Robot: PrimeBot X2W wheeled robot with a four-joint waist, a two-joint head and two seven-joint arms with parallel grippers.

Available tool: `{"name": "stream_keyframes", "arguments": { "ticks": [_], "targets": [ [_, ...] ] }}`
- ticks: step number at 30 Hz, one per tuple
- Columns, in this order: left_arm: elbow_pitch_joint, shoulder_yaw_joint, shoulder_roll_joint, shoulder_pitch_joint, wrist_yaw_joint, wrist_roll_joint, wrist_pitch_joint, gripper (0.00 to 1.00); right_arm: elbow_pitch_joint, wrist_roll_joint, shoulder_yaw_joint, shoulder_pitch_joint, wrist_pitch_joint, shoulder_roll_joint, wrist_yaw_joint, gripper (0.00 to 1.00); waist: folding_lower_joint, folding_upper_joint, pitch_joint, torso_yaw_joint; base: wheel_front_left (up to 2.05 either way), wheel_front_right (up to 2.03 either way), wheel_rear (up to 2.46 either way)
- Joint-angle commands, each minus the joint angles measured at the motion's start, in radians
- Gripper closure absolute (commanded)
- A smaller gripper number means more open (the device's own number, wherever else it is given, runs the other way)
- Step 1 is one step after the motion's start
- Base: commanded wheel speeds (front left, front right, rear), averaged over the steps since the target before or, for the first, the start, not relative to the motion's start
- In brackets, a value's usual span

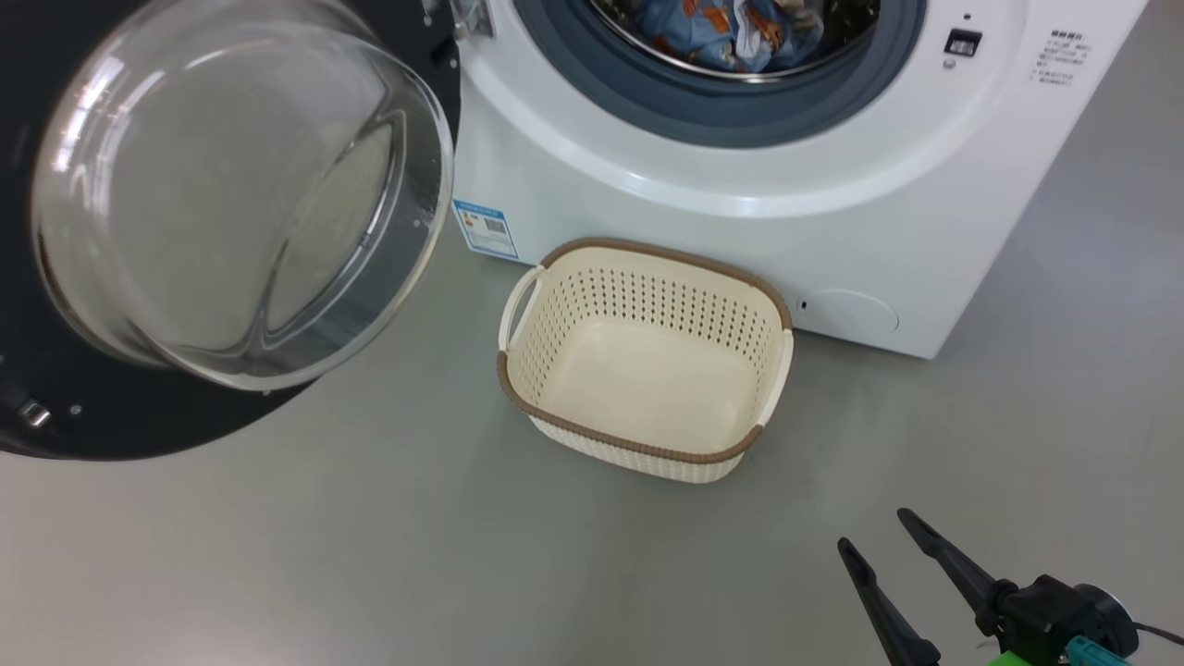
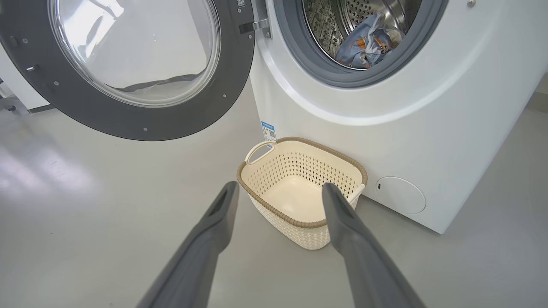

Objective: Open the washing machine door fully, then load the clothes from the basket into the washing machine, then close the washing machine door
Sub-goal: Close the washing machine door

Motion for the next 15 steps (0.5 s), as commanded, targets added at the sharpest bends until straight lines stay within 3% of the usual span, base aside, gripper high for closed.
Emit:
{"name": "stream_keyframes", "arguments": {
  "ticks": [1, 15],
  "targets": [
    [-0.029, 0.011, 0.073, -0.019, 0.004, -0.009, 0.016, 1.00, -0.022, 0.011, 0.020, -0.023, -0.005, -0.020, 0.002, 0.00, 0.0000, -0.0001, 0.031, -0.008, 0.00, 0.00, 0.00],
    [-0.072, 0.016, 0.042, -0.031, 0.068, -0.077, 0.172, 1.00, -0.028, 0.020, 0.036, -0.049, -0.005, -0.056, 0.002, 0.00, 0.0000, -0.0001, 0.100, -0.013, 0.00, 0.00, 0.00]
  ]
}}
